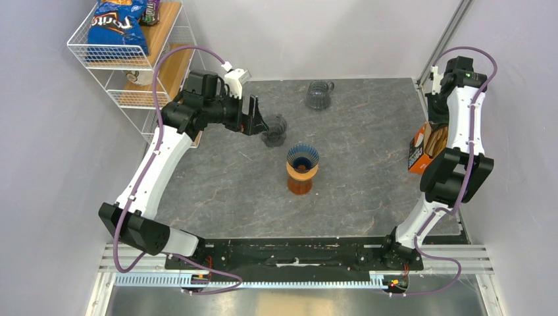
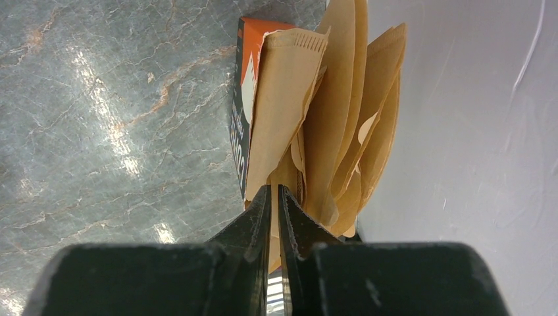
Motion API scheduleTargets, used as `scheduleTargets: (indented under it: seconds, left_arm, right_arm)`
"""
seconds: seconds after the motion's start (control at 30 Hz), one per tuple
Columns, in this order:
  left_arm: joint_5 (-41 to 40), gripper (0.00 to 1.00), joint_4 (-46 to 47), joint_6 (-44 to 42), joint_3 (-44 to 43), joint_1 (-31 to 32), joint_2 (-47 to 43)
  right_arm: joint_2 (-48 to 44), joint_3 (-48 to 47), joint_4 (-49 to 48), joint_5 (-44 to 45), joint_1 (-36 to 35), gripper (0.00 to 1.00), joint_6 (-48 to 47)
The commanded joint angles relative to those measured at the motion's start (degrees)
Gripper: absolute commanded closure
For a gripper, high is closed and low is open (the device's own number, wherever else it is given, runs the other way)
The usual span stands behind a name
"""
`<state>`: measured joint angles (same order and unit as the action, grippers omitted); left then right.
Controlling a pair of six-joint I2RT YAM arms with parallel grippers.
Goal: Place the coffee filter in the dripper
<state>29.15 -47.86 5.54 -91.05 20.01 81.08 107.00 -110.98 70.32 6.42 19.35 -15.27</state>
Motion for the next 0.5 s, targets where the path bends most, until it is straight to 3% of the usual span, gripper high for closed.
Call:
scheduleTargets:
  seconds: [0.0,0.47]
  left_arm:
    - [1.53,0.07,1.84,1.75,-1.13,-0.34,0.56]
    - [1.97,0.07,1.88,1.75,-0.49,-0.53,0.01]
  right_arm:
    - [-1.18,-0.03,-0.81,0.80,0.16,0.86,-0.73]
    - [-0.41,-1.74,-0.51,-2.37,0.64,0.81,0.63]
